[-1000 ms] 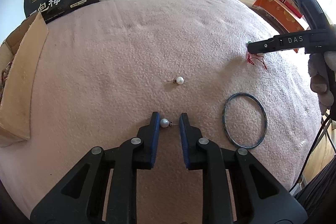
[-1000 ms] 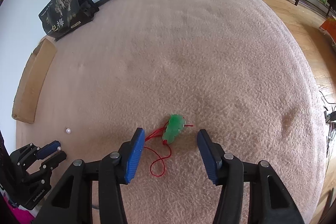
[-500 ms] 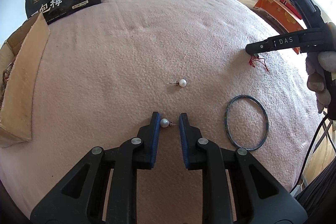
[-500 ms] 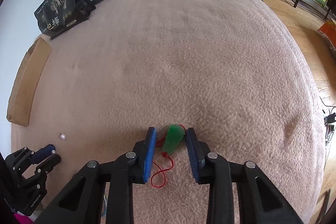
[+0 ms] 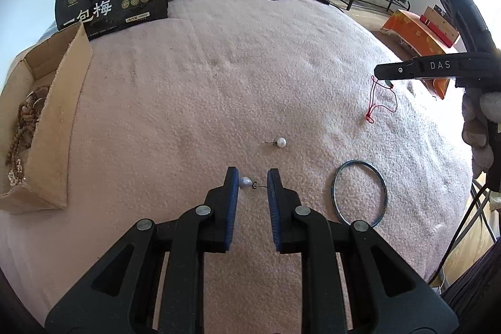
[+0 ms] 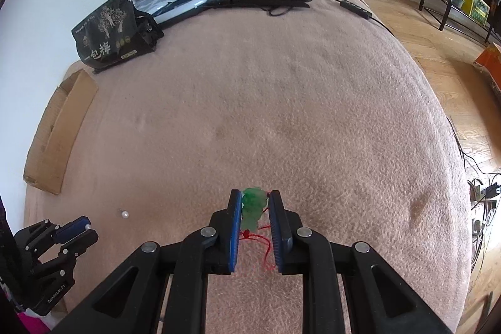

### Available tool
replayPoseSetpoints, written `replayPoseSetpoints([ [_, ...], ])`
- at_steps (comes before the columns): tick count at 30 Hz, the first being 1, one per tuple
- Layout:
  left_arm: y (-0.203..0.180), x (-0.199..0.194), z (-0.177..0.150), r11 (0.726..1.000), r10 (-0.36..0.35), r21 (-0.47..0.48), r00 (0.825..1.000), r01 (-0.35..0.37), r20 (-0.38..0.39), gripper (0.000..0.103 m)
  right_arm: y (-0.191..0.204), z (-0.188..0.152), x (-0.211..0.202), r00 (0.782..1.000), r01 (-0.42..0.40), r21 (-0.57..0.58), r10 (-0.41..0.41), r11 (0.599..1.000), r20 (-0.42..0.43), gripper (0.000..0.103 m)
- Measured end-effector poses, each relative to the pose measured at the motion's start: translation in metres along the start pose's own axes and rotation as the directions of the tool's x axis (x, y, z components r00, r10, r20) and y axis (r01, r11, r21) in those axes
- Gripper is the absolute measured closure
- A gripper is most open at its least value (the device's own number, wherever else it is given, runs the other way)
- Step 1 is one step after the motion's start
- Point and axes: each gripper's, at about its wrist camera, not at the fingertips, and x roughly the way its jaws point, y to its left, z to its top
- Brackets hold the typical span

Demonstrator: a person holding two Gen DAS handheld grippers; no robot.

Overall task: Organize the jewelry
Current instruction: 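Carry the pearl earring and jade pendant over the cardboard box with both tools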

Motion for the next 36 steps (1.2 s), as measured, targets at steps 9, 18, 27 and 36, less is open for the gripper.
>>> replayPoseSetpoints([
  [9,0.017,-0.037,0.015,0.998,-0.019,-0.060,0.996,0.024,0.081,0.086,0.025,0.010,-0.044,0.992,-0.061,-0.012,0.062,0.998,0.109,0.087],
  [18,0.039,-0.071,0.024,0.993,-0.014,-0.113,0.988,0.032,0.156,0.086,0.054,0.020,-0.080,0.972,-0.127,-0.033,0.131,0.991,0.194,0.087],
  [27,0.080,-0.097,0.024,0.983,0.030,-0.184,0.980,0.007,0.197,0.086,0.093,0.034,-0.087,0.957,-0.173,-0.077,0.186,0.982,0.224,0.087],
  [36,0.140,-0.120,0.025,0.963,0.106,-0.266,0.967,-0.042,0.233,0.086,0.144,0.048,-0.082,0.942,-0.217,-0.140,0.245,0.966,0.231,0.087],
])
